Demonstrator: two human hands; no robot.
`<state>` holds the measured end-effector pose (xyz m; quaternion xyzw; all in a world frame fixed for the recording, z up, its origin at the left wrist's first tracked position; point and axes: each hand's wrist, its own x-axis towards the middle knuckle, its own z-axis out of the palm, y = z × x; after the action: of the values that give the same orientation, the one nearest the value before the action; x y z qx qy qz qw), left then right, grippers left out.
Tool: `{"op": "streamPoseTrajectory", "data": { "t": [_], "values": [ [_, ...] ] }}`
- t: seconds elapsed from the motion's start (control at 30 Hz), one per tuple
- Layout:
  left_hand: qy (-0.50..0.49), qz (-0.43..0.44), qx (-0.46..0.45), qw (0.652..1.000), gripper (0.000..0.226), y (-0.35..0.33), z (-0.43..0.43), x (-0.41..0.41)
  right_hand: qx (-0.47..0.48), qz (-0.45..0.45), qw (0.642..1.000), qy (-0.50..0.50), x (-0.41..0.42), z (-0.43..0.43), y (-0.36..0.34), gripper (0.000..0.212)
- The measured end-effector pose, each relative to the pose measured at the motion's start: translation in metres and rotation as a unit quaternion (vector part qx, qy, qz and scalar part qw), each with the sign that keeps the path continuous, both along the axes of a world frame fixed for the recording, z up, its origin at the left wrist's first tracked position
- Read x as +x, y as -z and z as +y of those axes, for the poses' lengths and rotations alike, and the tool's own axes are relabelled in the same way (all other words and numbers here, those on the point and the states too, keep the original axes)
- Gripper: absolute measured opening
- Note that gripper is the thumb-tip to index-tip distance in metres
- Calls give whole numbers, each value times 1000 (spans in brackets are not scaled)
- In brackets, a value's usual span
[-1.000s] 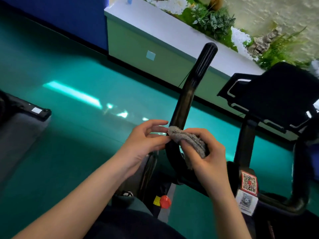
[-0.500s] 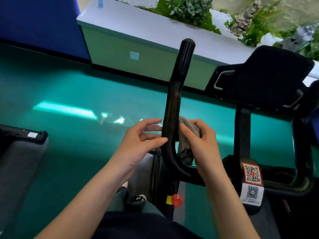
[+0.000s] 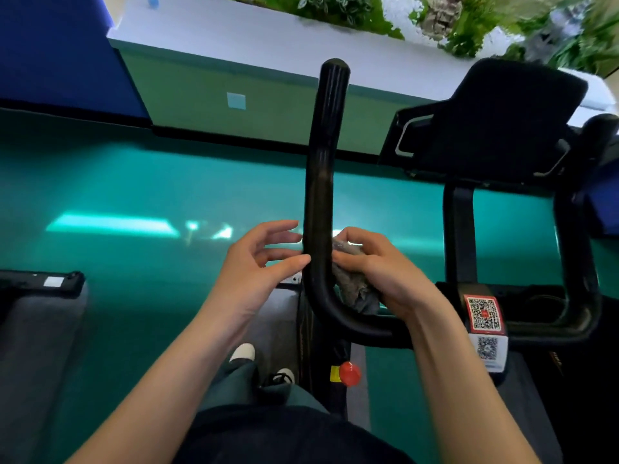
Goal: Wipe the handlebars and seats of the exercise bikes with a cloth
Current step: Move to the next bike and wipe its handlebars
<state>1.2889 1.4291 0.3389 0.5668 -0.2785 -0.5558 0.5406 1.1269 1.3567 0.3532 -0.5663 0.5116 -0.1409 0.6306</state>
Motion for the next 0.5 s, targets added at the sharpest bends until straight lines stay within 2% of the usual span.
{"op": "streamPoseTrajectory", "data": {
  "t": [0.1, 0.33, 0.37, 0.43, 0.5],
  "values": [
    [0, -6, 2, 1000, 40, 1, -2, -1, -39, 58, 994, -83, -9, 5, -11, 12],
    [14, 59, 18, 998, 39, 0, -5, -4, -70, 171, 962, -199, -36, 13, -52, 10],
    [16, 65, 20, 998, 39, 0, -6, -4, -92, 194, 959, -184, -41, 15, -56, 10],
    [19, 73, 23, 997, 39, 0, -5, -3, -179, 206, 959, -80, -44, 21, -56, 11],
    [28, 79, 29, 996, 38, 1, -4, -3, -231, 147, 961, 46, -32, 34, -50, 10]
  ]
}}
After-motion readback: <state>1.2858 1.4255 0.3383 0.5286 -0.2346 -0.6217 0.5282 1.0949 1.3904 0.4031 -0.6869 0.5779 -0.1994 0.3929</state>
